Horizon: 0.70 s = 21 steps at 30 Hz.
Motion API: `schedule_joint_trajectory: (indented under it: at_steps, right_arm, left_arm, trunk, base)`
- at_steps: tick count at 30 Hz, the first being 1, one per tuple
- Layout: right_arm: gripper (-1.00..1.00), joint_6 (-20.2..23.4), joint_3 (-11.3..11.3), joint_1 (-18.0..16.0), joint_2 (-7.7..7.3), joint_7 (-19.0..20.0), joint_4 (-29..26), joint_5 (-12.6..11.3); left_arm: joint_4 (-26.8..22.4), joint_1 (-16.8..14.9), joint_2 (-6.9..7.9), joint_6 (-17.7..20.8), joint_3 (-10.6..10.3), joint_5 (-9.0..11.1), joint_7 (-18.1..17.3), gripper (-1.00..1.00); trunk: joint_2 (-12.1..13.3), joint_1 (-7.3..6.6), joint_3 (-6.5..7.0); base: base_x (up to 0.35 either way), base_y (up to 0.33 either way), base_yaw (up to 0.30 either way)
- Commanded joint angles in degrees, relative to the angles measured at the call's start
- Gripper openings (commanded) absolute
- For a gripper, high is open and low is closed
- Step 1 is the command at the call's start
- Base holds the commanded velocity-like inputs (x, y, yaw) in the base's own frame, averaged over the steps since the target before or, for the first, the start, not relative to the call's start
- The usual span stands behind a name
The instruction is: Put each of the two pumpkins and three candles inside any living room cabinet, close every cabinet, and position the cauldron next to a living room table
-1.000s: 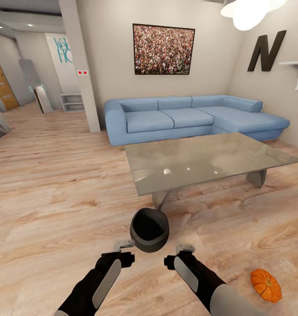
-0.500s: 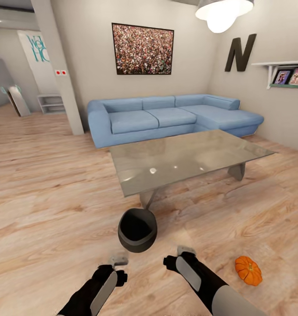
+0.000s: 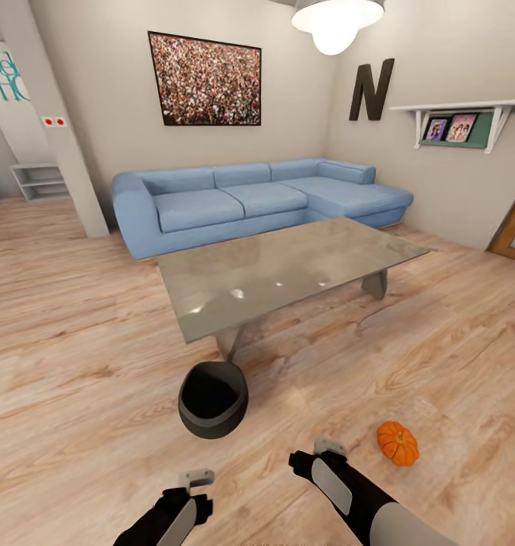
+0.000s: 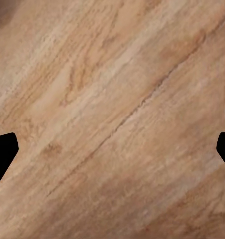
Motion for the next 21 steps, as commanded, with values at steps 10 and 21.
schedule_joint_trajectory:
  at_steps: [10,21]
  right_arm:
    - [1.00,-0.04,0.22,-0.06,0.02,-0.48,1.05,-0.60]
    - [1.00,-0.40,0.20,-0.06,0.04,0.96,2.93,-3.01]
  left_arm:
    - [0.49,0.00,-0.04,-4.40,-0.73,0.74,0.36,1.00]
    - [0.55,0.20,0.10,-4.73,-0.61,1.36,0.36,1.00]
  trunk:
    - [-0.02,-0.01,-0.86]
    - [-0.02,-0.01,-1.77]
  base:
    - [0.000,0.000,-0.161]
    - [0.000,0.000,-0.156]
